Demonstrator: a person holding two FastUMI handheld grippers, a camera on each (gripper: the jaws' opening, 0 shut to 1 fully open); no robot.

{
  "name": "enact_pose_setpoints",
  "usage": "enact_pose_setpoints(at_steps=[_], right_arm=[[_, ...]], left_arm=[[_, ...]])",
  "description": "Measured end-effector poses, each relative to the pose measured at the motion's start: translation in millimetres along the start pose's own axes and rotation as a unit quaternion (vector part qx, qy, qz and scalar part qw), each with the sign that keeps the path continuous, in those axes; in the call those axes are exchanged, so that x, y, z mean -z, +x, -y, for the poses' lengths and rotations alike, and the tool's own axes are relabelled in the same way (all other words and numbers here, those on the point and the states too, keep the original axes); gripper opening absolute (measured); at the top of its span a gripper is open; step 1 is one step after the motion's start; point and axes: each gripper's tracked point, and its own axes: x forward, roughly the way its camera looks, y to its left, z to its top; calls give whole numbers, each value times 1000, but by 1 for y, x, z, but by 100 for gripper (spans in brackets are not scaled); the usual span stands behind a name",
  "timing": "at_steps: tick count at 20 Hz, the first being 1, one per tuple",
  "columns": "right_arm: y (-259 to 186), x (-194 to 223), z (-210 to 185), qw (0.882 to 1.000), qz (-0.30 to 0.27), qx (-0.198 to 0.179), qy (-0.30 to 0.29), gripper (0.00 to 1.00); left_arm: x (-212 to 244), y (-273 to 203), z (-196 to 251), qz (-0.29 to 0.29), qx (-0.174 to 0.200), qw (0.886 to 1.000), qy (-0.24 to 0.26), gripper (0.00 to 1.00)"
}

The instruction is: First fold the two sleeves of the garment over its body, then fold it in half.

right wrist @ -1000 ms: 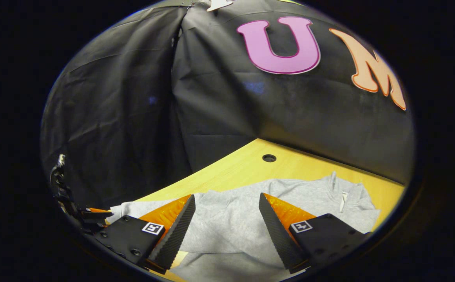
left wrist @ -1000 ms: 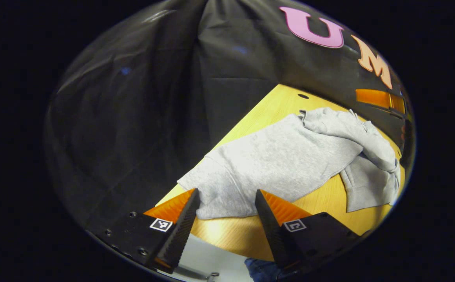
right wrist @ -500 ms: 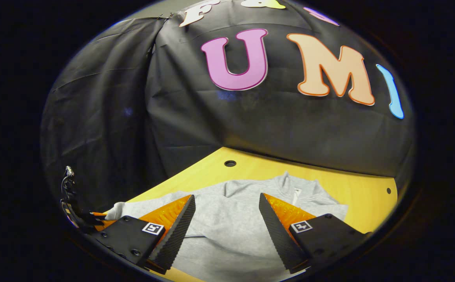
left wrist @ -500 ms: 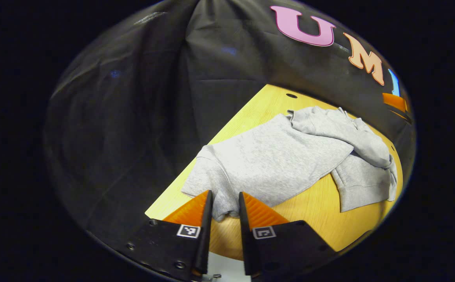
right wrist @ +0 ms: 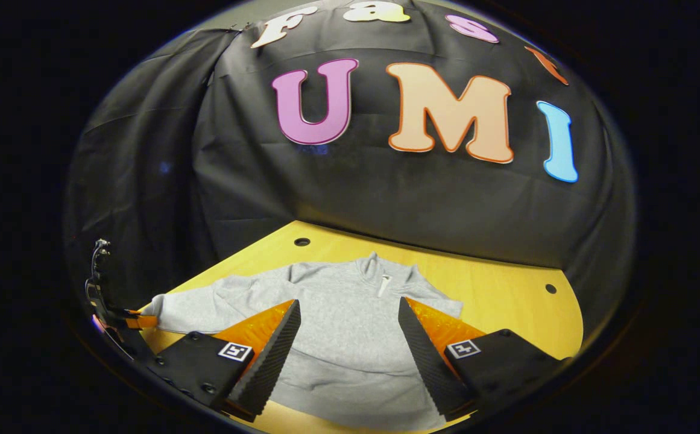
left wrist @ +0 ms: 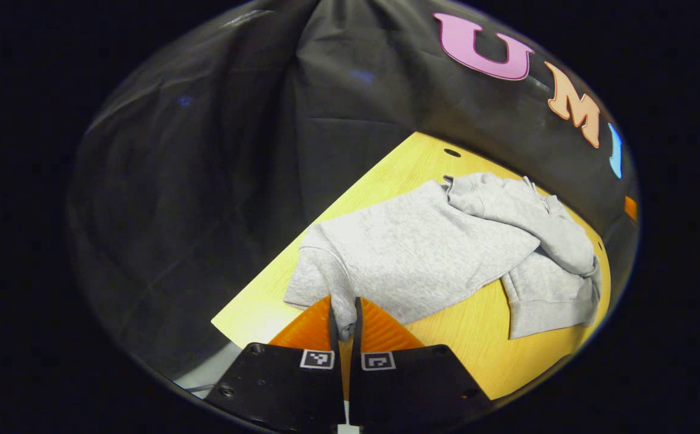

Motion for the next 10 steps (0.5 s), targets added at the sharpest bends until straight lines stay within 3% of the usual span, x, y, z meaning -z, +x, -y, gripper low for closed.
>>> enact_pose_setpoints(at_steps=[4, 8, 10], right_arm=[[-23, 10, 35, 1000, -6, 28, 10, 100], [-43, 14, 65, 998, -7, 54, 19, 100], [-50, 14, 80, 998, -3, 65, 25, 100]], left_arm=[[-13, -12, 11, 7, 10, 1000, -14, 1], [-47, -28, 50, 32, 46, 998, -31, 0], [-67, -35, 73, 46, 61, 997, -17, 1]])
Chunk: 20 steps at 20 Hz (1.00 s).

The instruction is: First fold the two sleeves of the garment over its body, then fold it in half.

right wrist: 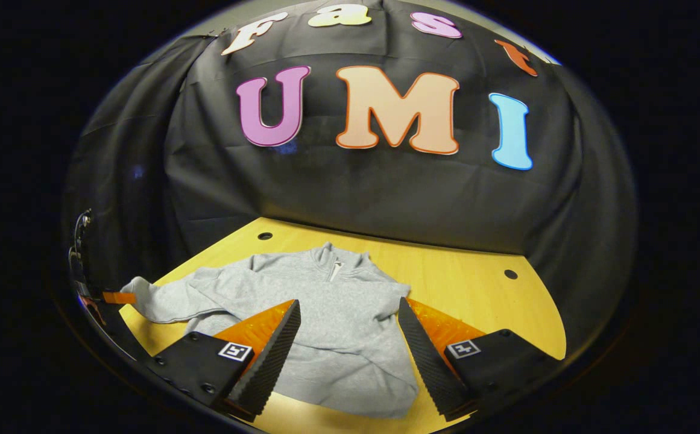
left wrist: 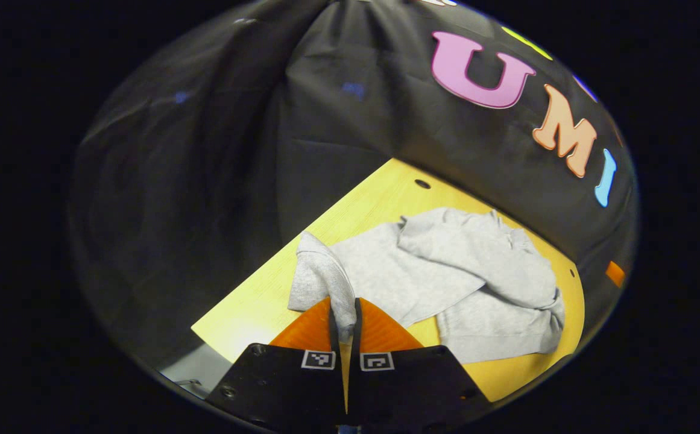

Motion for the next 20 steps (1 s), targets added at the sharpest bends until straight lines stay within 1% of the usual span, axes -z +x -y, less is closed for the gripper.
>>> enact_pose_setpoints(at_steps=[3, 5, 7, 9, 15, 18, 19, 20], right_arm=[[-9, -2, 24, 1000, 5, 16, 8, 100], [-15, -1, 42, 999, 5, 30, 10, 100], [-22, 3, 58, 999, 4, 40, 17, 100], [-28, 5, 75, 998, 2, 53, 28, 100], [-46, 8, 122, 995, 7, 93, 43, 100], [-55, 12, 139, 993, 7, 107, 50, 100], [-58, 15, 146, 992, 6, 111, 51, 100], [-58, 19, 149, 992, 4, 113, 52, 100]], left_arm=[[-27, 0, 49, 15, 35, 998, 46, 1], [-41, -2, 86, 28, 66, 994, 80, 0], [-52, -4, 131, 37, 103, 989, 99, 1], [-60, -6, 178, 46, 144, 983, 107, 0], [-71, -2, 303, 59, 244, 958, 137, 1], [-73, -3, 359, 60, 293, 942, 151, 1], [-70, -5, 384, 60, 313, 935, 157, 1], [-66, -3, 402, 57, 327, 929, 161, 2]])
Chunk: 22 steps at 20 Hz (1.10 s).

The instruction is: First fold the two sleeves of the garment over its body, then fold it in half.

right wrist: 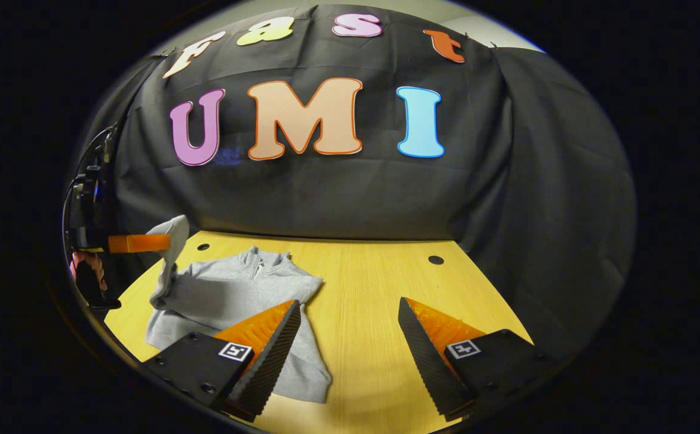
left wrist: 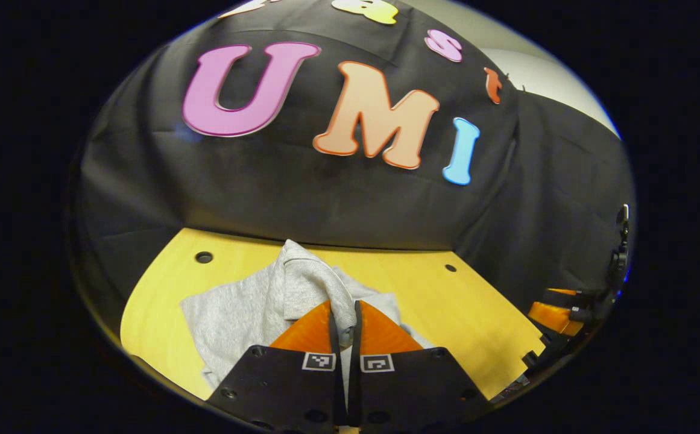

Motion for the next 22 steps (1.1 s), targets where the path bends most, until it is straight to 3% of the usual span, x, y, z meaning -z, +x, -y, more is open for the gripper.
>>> enact_pose_setpoints(at_steps=[4, 8, 15, 18, 19, 22], right_arm=[[2, 8, 11, 1000, -6, -1, 3, 100], [8, 16, 20, 1000, -11, 0, 1, 100], [20, 31, 29, 1000, -23, 2, -7, 100], [24, 35, 29, 1000, -26, -1, -11, 100], [26, 37, 28, 1000, -28, -2, -13, 100], [29, 43, 19, 999, -32, -12, -16, 100]], left_arm=[[4, 47, 53, -8, 54, 998, -5, 0], [11, 89, 87, -13, 82, 997, -5, 0], [43, 146, 103, -37, 74, 996, -23, 1], [62, 156, 105, -47, 77, 995, -34, 7], [69, 157, 104, -54, 79, 995, -37, 12], [78, 156, 94, -54, 60, 996, -26, 74]])
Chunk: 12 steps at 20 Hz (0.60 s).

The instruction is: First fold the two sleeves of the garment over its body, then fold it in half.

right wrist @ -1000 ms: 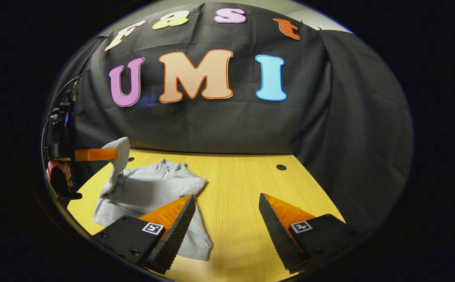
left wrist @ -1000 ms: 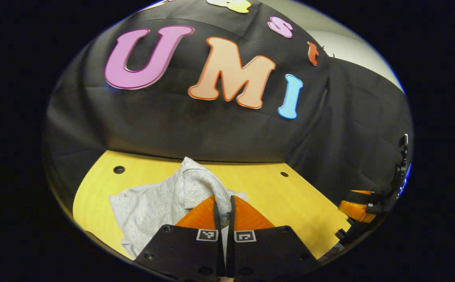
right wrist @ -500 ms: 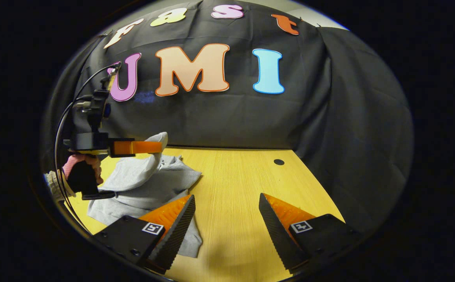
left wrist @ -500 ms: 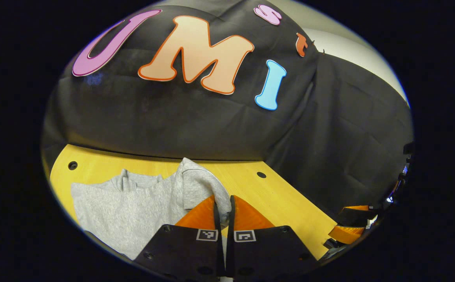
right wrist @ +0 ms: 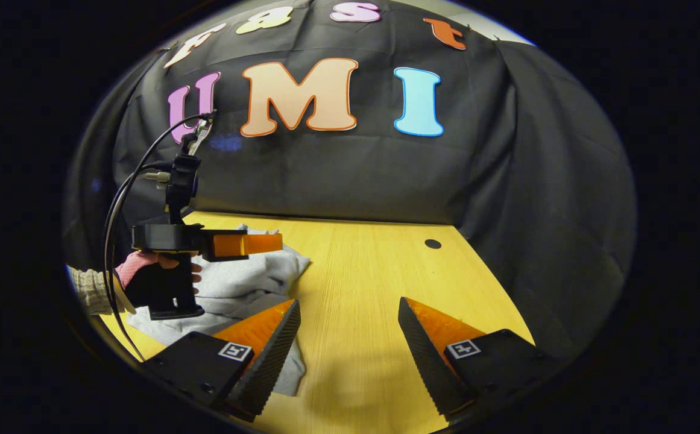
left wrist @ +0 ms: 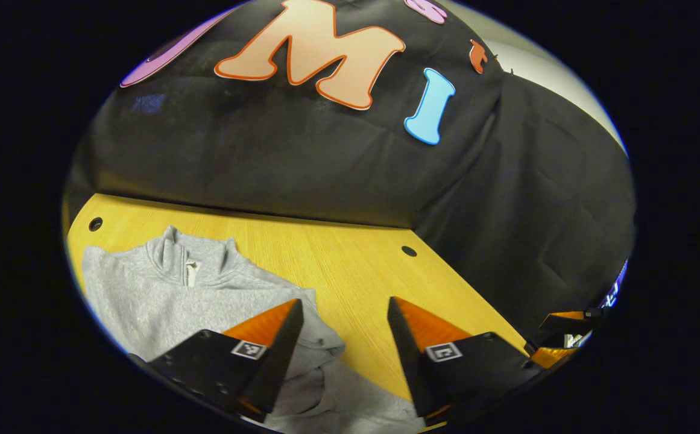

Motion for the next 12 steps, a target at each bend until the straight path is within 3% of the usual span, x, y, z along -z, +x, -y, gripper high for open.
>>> enact_pose_setpoints(at_steps=[1, 7, 12], right_arm=[[0, 2, -3, 1000, -1, -4, 0, 100], [0, 17, -25, 1000, -12, -27, -1, 100], [0, 36, -44, 998, -26, -50, -3, 100]], left_arm=[[1, -3, -4, 5, -6, 1000, 7, 95], [0, -41, -31, 15, -40, 999, 25, 95], [-2, -108, -76, 30, -91, 995, 29, 95]])
